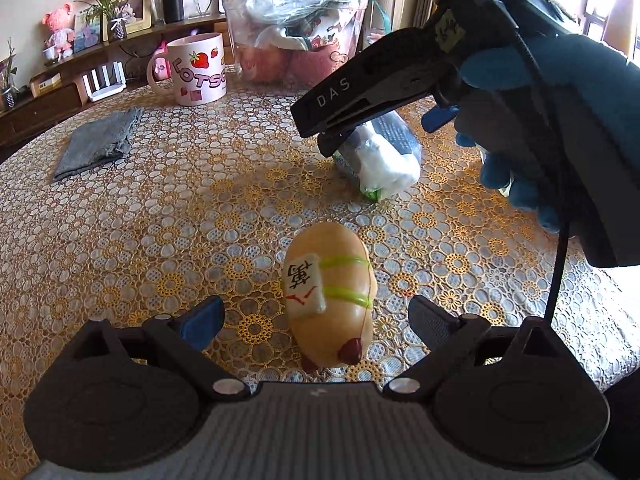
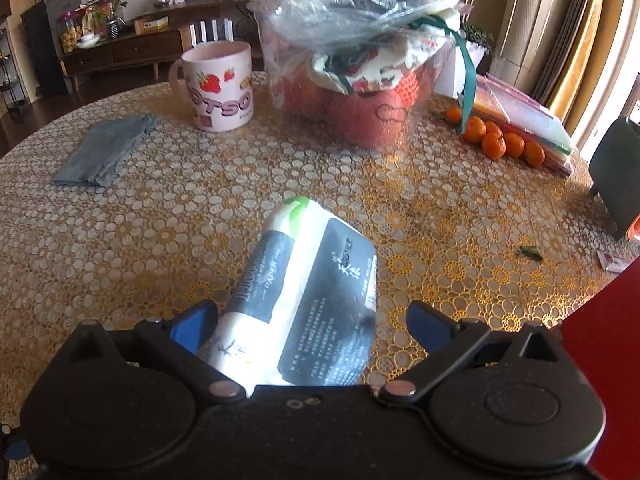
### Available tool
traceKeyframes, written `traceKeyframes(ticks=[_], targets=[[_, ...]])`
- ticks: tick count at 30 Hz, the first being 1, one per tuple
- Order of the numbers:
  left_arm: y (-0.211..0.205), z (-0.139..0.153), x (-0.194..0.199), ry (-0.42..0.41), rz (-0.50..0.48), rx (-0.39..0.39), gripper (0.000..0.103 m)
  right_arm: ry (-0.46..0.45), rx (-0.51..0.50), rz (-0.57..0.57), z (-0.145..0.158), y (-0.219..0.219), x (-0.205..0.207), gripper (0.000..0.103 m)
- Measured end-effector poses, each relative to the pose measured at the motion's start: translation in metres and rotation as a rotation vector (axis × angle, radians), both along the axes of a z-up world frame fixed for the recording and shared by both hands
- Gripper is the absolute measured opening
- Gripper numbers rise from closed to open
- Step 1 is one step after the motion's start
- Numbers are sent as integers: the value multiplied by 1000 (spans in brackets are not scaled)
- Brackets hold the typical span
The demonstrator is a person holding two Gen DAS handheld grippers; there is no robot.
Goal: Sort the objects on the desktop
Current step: 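Grasp the tissue packet with the right gripper while the left gripper closes on the bread toy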
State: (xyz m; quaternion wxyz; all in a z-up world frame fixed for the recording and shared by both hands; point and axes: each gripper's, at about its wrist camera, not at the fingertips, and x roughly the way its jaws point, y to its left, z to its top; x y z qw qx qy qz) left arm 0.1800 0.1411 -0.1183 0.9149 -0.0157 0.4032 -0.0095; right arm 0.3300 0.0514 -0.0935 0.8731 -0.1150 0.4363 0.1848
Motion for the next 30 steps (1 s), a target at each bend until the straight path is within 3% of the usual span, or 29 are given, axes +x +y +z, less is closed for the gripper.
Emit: traceKeyframes(ticks=[4,9,14,19,23,25,30], targets=[[1,-4,2,-1,0,-5,98,19,-3,-11,-9,-2,4,101],[1,-7,3,-4,-4,-12,96,34,-12,-13,-16,-3,6,90],[-1,-9,3,-9,-9,5,86,47,-9,-10,-19,-2,8,78],[-3,-7,4,-19,-5,26,62,46,-10,-10,-19,-1,7,71],[-3,-6,5,-18,-5,32,55,46,-1,-13,-17,-3,7,63],[-4,-6,6,-19,-7,33,47,53,6,-16,-16,-4,7,61],[-5,-5,8,-16,-1,34,45,66,17,-20,-13,-10,3,58]])
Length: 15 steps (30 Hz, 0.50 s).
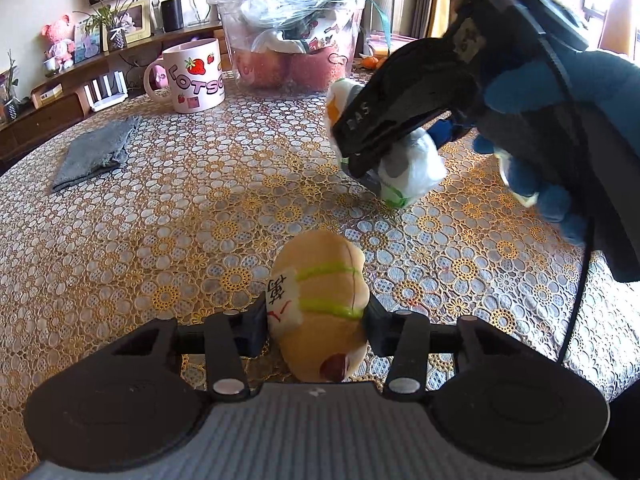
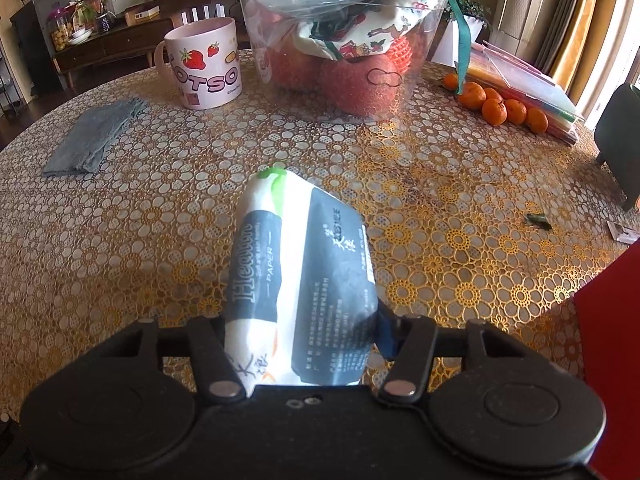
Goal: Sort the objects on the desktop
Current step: 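Grasp the tissue packet with the right gripper while the left gripper closes on the bread toy, then carry the bread toy and tissue packet with both grippers over the shoebox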
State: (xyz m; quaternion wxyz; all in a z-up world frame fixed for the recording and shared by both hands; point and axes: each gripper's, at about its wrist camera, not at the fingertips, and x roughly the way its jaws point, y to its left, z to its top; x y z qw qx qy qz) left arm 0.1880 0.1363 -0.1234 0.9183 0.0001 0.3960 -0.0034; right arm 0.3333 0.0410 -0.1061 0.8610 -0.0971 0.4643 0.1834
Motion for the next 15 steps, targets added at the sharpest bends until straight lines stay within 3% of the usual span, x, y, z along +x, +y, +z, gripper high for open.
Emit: traceKeyframes(ticks=[15], targets=[[-19,21,-5,-18,13,8,43,14,65,-13,31,-45,-30,55]])
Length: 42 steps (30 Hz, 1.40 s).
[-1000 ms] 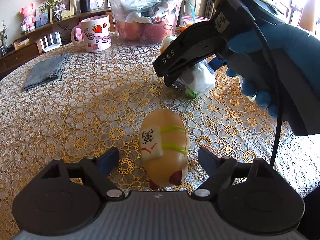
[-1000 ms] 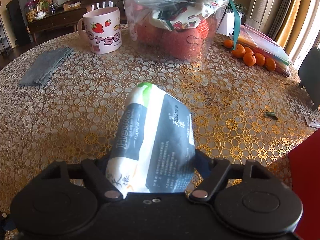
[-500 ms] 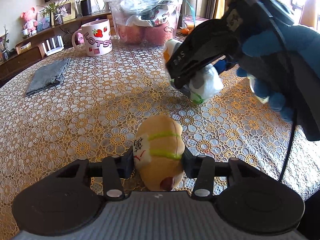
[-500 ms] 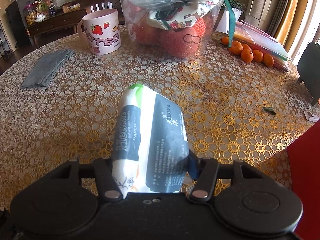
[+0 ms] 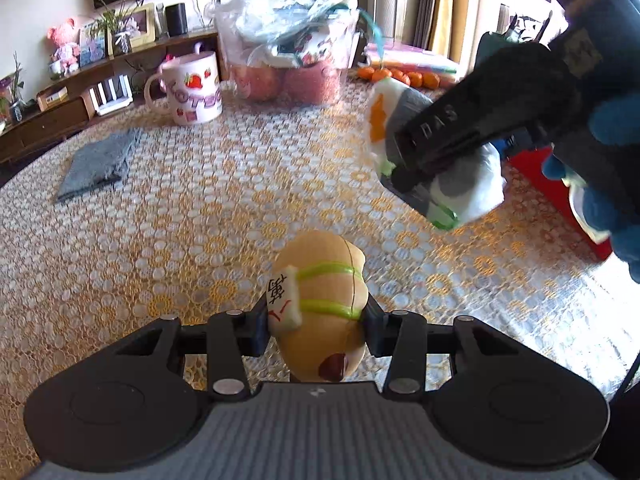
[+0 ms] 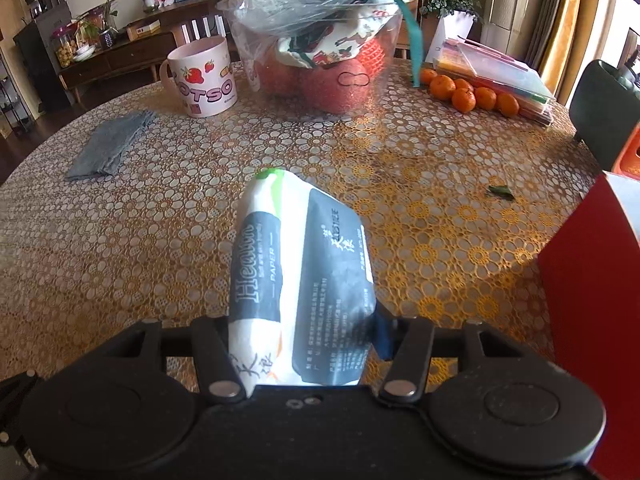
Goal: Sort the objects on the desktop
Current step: 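Carry the bread toy and tissue packet with both grippers over the shoebox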
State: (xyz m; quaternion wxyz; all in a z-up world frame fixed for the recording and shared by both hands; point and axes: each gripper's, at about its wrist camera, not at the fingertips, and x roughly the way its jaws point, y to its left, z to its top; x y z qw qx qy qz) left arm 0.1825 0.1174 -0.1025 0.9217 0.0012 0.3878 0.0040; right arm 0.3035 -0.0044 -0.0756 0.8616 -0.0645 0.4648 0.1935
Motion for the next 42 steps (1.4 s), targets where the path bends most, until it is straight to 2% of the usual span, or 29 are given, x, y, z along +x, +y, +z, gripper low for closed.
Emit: traceKeyframes(ticks=[21,31,42], targets=[[-56,72,-34,-79,-26,-22,43,-27,115,3,63,-88,-73,55],[-95,97,-50,-119,-85,-15,43,-59,154,11,93,-134,-110,55],[-142,113,-44,-132,-165,-11,43,-82,180,-24,110,-187,-129,55]])
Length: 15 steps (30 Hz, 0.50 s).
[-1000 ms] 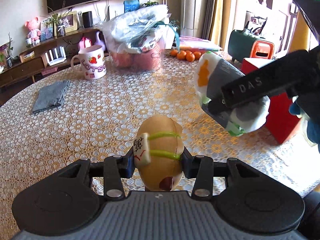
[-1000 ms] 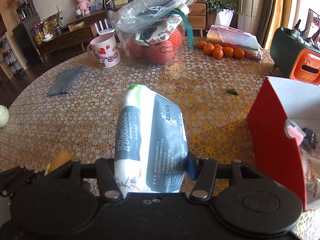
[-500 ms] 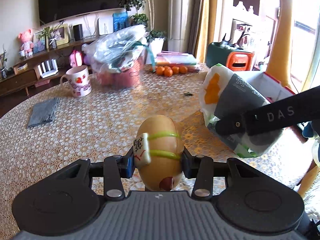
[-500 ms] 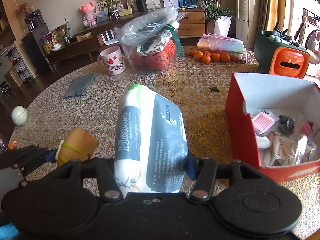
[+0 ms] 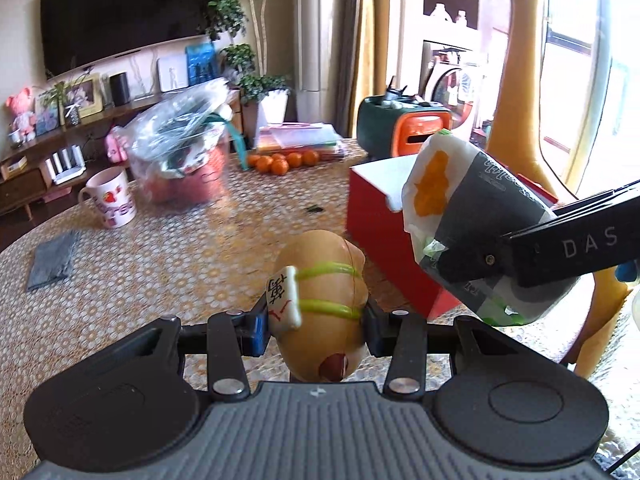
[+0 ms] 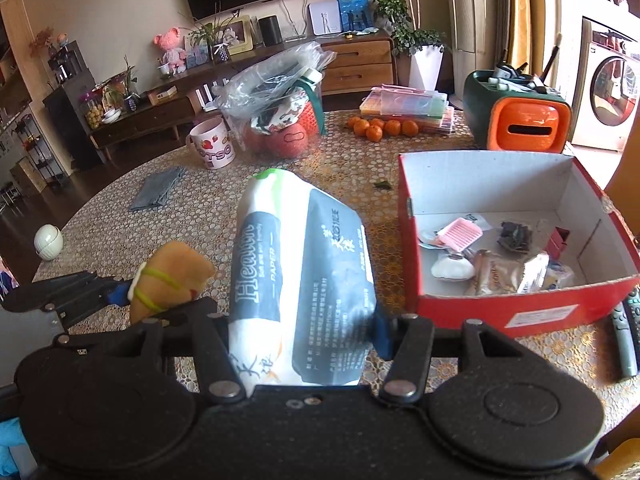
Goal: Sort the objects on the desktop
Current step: 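Carry the bread toy and tissue packet with both grippers over the shoebox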
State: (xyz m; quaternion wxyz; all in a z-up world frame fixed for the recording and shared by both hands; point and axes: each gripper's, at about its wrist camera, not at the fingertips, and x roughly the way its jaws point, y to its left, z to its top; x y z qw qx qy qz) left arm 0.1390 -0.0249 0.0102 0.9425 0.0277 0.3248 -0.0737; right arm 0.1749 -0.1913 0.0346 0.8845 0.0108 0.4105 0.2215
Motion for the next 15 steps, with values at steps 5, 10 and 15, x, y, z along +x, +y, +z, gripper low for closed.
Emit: traceKeyframes(ticks=[5,10,15], targets=[[-23,2,9,2,-41,5,43,-3,11,-25,3,-24,-1,55],[-50,3,22,4,-88,7,43,-3,16,-63,5,-52,2,55],[-77,3,35,6,-138,17,43,-13,8,-110,8,-82,8,55]])
